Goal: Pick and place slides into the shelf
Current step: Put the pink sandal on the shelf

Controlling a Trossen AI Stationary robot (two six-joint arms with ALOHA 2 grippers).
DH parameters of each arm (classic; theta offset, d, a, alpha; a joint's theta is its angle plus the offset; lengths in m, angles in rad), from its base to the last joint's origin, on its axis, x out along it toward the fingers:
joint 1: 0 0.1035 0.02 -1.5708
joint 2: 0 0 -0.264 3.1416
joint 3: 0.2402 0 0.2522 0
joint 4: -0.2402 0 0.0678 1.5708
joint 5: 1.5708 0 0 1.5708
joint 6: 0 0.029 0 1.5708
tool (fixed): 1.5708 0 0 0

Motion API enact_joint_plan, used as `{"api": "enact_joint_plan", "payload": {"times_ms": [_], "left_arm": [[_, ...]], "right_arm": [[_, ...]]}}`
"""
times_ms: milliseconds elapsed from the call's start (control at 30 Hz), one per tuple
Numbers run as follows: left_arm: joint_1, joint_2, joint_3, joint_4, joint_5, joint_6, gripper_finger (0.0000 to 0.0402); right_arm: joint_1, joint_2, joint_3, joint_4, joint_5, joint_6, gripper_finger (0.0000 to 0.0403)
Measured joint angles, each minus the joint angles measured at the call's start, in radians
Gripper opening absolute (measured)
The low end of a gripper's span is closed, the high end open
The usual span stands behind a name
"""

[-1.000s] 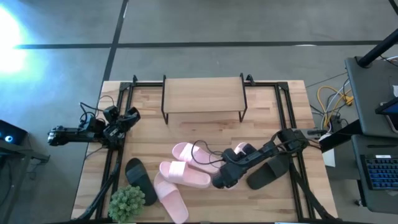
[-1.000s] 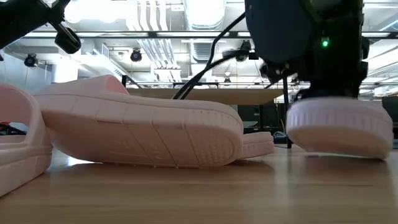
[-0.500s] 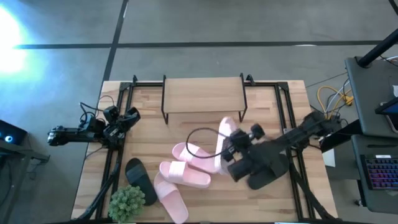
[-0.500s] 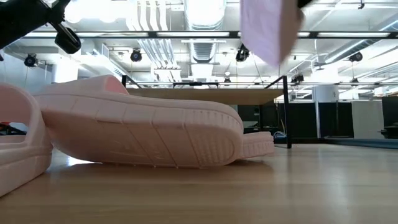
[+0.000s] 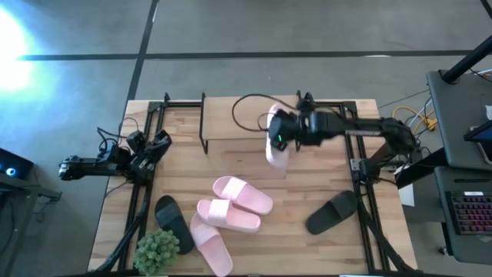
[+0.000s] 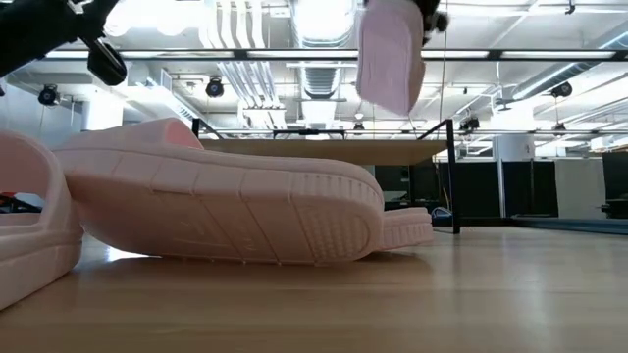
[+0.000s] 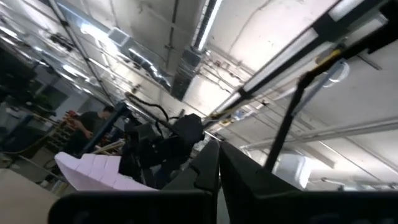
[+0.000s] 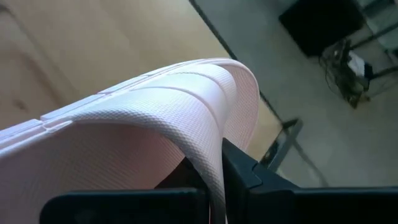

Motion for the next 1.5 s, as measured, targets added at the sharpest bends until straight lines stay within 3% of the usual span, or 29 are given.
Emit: {"api": "enact_joint_plan", "payload": {"times_ms": [167, 333, 633, 900, 1133, 1500], "left_arm": [[0.000, 0.000, 0.000, -0.006, -0.093, 0.001, 0.0000], [0.000, 0.000, 0.000, -0.006, -0.153, 0.068, 0.0000], [0.000, 0.000, 0.001, -0.006, -0.191, 0.080, 0.0000], [0.000, 0.022, 0.001, -0.008, -0.225, 0.079, 0.0000], [0.000, 0.039, 0.001, -0.008, -0.235, 0.077, 0.0000], [0.000, 0.039, 0.001, -0.006, -0.235, 0.077, 0.0000]], "right_arm": [[-0.153, 0.000, -0.020, 0.282, -0.058, -0.445, 0.0012], [-0.252, 0.015, -0.018, 0.429, -0.111, -0.651, 0.0013], [-0.323, 0.145, -0.022, 0.445, -0.187, -0.735, 0.0013], [-0.322, 0.255, 0.002, 0.461, -0.059, -0.699, 0.0013], [-0.317, 0.262, 0.061, 0.427, -0.068, -0.603, 0.0017], [-0.330, 0.264, 0.052, 0.374, -0.118, -0.606, 0.0101]]}}
